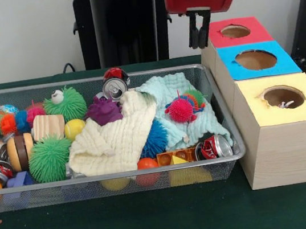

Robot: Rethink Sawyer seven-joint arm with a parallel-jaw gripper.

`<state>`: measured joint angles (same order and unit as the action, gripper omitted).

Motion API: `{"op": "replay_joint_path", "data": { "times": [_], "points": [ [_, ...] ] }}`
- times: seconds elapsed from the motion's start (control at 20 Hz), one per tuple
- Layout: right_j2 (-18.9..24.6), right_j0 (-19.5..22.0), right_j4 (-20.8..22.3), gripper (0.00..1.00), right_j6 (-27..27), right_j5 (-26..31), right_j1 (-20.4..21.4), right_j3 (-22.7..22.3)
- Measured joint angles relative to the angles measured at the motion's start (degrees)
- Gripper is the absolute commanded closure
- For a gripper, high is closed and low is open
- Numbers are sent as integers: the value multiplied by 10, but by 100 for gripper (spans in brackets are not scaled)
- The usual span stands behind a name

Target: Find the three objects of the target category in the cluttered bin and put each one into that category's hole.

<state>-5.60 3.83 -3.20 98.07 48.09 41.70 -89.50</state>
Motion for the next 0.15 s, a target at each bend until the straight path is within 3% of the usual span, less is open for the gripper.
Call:
{"op": "replay_joint_path", "data": {
  "times": [0.15],
  "points": [
    [7,6,0,100,0,-10,4,-12]
  ]
}}
